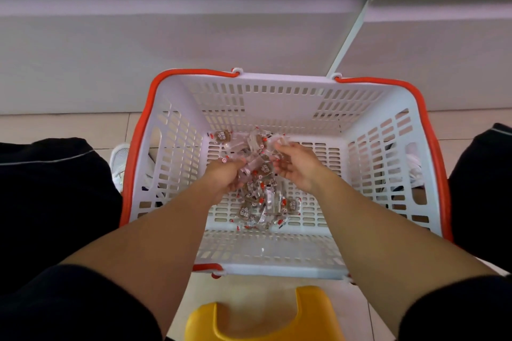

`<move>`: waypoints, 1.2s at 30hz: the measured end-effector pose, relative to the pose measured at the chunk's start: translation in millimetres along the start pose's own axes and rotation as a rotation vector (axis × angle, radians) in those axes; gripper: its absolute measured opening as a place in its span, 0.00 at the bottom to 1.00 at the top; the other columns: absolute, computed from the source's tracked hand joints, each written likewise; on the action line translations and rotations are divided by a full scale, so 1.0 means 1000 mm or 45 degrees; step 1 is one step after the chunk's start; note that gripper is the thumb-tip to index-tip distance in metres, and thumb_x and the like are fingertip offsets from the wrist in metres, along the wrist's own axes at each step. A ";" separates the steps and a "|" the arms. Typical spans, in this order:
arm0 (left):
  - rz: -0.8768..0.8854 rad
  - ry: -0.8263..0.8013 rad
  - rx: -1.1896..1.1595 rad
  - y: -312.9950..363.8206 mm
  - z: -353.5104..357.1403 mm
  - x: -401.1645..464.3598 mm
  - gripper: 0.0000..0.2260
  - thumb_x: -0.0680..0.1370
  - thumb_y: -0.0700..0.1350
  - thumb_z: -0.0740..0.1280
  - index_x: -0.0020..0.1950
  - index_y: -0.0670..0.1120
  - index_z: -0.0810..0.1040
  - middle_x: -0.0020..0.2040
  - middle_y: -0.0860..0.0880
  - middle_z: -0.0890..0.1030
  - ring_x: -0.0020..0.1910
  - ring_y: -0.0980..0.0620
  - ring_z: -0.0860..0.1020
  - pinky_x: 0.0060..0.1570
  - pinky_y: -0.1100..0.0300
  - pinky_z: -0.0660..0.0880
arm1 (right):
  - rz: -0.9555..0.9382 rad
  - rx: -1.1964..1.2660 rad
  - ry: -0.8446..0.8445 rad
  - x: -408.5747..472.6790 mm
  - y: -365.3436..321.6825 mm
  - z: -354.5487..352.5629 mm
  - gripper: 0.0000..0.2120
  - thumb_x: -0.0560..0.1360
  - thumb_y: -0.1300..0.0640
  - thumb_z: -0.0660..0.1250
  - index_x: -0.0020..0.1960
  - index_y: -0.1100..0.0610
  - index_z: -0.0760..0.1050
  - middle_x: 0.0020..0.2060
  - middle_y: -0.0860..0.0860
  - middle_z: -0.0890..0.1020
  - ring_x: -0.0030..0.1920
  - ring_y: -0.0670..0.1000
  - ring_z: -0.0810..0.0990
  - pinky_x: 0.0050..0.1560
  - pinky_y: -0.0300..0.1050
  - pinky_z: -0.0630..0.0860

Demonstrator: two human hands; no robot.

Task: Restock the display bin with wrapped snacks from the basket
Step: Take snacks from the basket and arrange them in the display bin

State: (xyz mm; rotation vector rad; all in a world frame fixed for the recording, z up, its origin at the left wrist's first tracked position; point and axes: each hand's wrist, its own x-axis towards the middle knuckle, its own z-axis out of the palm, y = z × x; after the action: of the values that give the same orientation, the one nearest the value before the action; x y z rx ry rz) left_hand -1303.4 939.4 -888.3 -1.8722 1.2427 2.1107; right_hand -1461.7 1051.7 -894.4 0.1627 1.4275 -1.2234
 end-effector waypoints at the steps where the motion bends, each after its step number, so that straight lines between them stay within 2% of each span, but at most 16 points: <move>1: -0.025 -0.053 -0.050 0.002 0.000 -0.001 0.09 0.79 0.43 0.69 0.57 0.42 0.79 0.47 0.45 0.82 0.35 0.53 0.83 0.31 0.61 0.79 | 0.022 -0.035 -0.027 -0.001 0.000 0.000 0.12 0.76 0.59 0.70 0.59 0.57 0.77 0.46 0.56 0.84 0.41 0.52 0.82 0.41 0.43 0.81; 4: -0.069 -0.223 -0.132 0.005 -0.001 -0.005 0.08 0.80 0.41 0.67 0.58 0.43 0.79 0.52 0.44 0.83 0.49 0.49 0.82 0.40 0.56 0.82 | 0.088 -0.106 -0.090 -0.002 0.000 0.004 0.14 0.74 0.59 0.72 0.59 0.58 0.78 0.49 0.55 0.85 0.45 0.52 0.83 0.40 0.42 0.80; 6: -0.068 -0.268 -0.159 0.007 0.000 -0.006 0.07 0.80 0.41 0.66 0.58 0.44 0.78 0.55 0.44 0.81 0.53 0.47 0.80 0.43 0.54 0.82 | 0.086 -0.194 -0.103 -0.004 -0.002 0.005 0.16 0.70 0.55 0.75 0.56 0.60 0.80 0.47 0.53 0.85 0.44 0.50 0.81 0.42 0.41 0.79; 8: -0.078 -0.288 -0.165 0.010 -0.001 -0.010 0.08 0.80 0.46 0.67 0.57 0.45 0.79 0.55 0.45 0.78 0.49 0.48 0.79 0.41 0.54 0.81 | 0.054 -0.206 -0.112 -0.005 -0.007 0.003 0.14 0.68 0.56 0.76 0.52 0.60 0.81 0.45 0.52 0.86 0.42 0.48 0.82 0.40 0.40 0.79; 10: -0.092 -0.343 -0.149 0.014 -0.003 -0.017 0.17 0.79 0.58 0.65 0.57 0.46 0.80 0.49 0.45 0.77 0.42 0.50 0.78 0.37 0.56 0.80 | 0.053 -0.180 -0.196 -0.010 -0.014 -0.001 0.10 0.70 0.60 0.75 0.52 0.58 0.82 0.44 0.52 0.86 0.39 0.47 0.83 0.39 0.40 0.80; 12: -0.111 -0.447 -0.127 0.021 -0.005 -0.025 0.25 0.78 0.65 0.61 0.59 0.45 0.80 0.45 0.45 0.79 0.38 0.50 0.79 0.33 0.58 0.79 | 0.067 -0.232 -0.302 -0.019 -0.026 0.000 0.12 0.73 0.63 0.73 0.55 0.56 0.81 0.42 0.53 0.86 0.39 0.49 0.84 0.40 0.43 0.82; 14: -0.114 -0.558 -0.129 0.033 -0.005 -0.036 0.26 0.79 0.64 0.60 0.61 0.43 0.78 0.46 0.43 0.82 0.39 0.49 0.82 0.32 0.59 0.80 | 0.060 -0.329 -0.375 -0.031 -0.039 0.003 0.15 0.73 0.66 0.73 0.57 0.56 0.79 0.44 0.55 0.85 0.41 0.52 0.85 0.40 0.46 0.83; 17: -0.082 -0.669 -0.143 0.053 -0.006 -0.058 0.26 0.79 0.62 0.60 0.61 0.40 0.78 0.51 0.39 0.84 0.42 0.46 0.85 0.33 0.59 0.82 | -0.021 -0.452 -0.402 -0.055 -0.064 0.012 0.15 0.71 0.68 0.73 0.55 0.57 0.79 0.47 0.55 0.85 0.44 0.55 0.86 0.41 0.48 0.84; 20: -0.027 -0.766 -0.027 0.072 -0.009 -0.087 0.26 0.74 0.61 0.66 0.59 0.40 0.79 0.52 0.39 0.84 0.45 0.46 0.85 0.35 0.59 0.83 | -0.162 -0.769 -0.419 -0.088 -0.093 0.019 0.15 0.70 0.70 0.74 0.55 0.60 0.79 0.48 0.55 0.84 0.47 0.56 0.85 0.45 0.52 0.84; 23: 0.040 -0.908 0.244 0.100 -0.016 -0.125 0.20 0.72 0.58 0.68 0.55 0.45 0.82 0.49 0.43 0.85 0.50 0.46 0.85 0.42 0.56 0.83 | -0.281 -1.110 -0.495 -0.127 -0.130 0.036 0.19 0.68 0.73 0.75 0.57 0.64 0.77 0.47 0.56 0.82 0.43 0.57 0.85 0.43 0.52 0.84; 25: 0.097 -1.015 0.410 0.129 -0.022 -0.156 0.13 0.74 0.54 0.67 0.52 0.49 0.85 0.49 0.45 0.85 0.52 0.47 0.84 0.45 0.54 0.83 | -0.385 -1.260 -0.504 -0.158 -0.156 0.050 0.24 0.66 0.75 0.76 0.58 0.61 0.76 0.51 0.56 0.81 0.40 0.55 0.85 0.42 0.52 0.84; 27: 0.162 -1.069 0.532 0.159 -0.029 -0.189 0.10 0.75 0.48 0.67 0.52 0.50 0.86 0.51 0.45 0.85 0.53 0.47 0.84 0.44 0.56 0.82 | -0.543 -1.409 -0.494 -0.191 -0.183 0.065 0.28 0.64 0.72 0.79 0.59 0.57 0.75 0.55 0.54 0.80 0.37 0.51 0.84 0.41 0.50 0.84; 29: 0.242 -1.077 0.632 0.185 -0.034 -0.220 0.13 0.75 0.44 0.67 0.58 0.45 0.82 0.56 0.42 0.83 0.55 0.46 0.83 0.44 0.59 0.82 | -0.753 -1.576 -0.440 -0.225 -0.208 0.080 0.32 0.62 0.68 0.81 0.62 0.55 0.74 0.57 0.52 0.80 0.35 0.49 0.82 0.39 0.46 0.81; 32: 0.369 -1.098 0.730 0.216 -0.043 -0.262 0.18 0.75 0.43 0.67 0.63 0.40 0.75 0.59 0.40 0.82 0.57 0.46 0.82 0.43 0.64 0.81 | -1.045 -1.673 -0.357 -0.272 -0.237 0.100 0.36 0.60 0.67 0.82 0.64 0.54 0.73 0.56 0.51 0.79 0.34 0.47 0.81 0.39 0.44 0.82; 36: 0.430 -1.265 0.552 0.234 -0.053 -0.298 0.27 0.72 0.55 0.73 0.63 0.40 0.75 0.58 0.39 0.81 0.56 0.44 0.82 0.44 0.60 0.82 | -1.291 -1.747 -0.321 -0.319 -0.259 0.104 0.39 0.60 0.67 0.83 0.65 0.49 0.72 0.55 0.48 0.80 0.32 0.48 0.81 0.39 0.48 0.83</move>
State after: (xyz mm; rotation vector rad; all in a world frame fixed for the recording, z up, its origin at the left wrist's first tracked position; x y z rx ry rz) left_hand -1306.3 884.1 -509.8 -0.3288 1.5503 2.1592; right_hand -1480.1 1032.0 -471.9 -1.7382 1.8488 -0.6543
